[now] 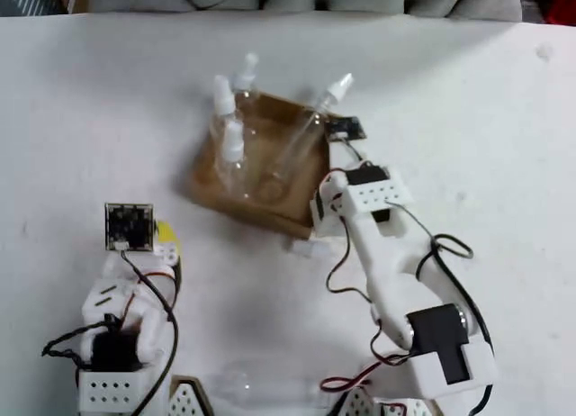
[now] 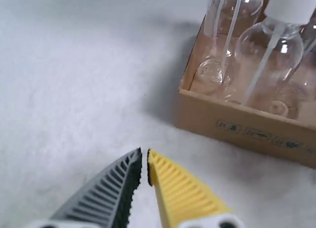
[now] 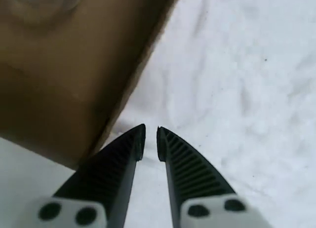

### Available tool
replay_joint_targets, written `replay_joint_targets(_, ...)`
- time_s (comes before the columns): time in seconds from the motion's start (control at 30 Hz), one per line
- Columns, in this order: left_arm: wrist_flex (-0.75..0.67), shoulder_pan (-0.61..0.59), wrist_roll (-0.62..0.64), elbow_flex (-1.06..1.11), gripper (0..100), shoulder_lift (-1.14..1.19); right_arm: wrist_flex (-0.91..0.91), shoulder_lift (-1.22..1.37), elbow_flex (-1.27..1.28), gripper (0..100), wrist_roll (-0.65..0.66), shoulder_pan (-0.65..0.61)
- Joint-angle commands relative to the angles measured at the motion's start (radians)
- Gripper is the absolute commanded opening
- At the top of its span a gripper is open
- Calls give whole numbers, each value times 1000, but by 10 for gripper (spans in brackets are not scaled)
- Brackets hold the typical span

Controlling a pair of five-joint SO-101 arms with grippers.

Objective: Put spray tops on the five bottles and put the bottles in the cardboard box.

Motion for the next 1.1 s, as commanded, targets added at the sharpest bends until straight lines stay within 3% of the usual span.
replay_joint_targets(0.0,-29,-10,-11,-2,20,-13,25,-27,0,15,-11,-61)
replay_joint_targets(0.37,-35,-33,-11,-2,20,-13,104,-67,-5,15,-11,-119)
replay_joint_targets(0.63,-35,-35,-11,-2,20,-13,177,-361,-11,15,-9,41)
replay_joint_targets(0.87,-34,-35,-11,-2,20,-13,77,-407,-112,15,-23,119)
replay_joint_targets(1.07,-31,-35,-11,-2,20,-13,-165,-271,-187,15,-252,120)
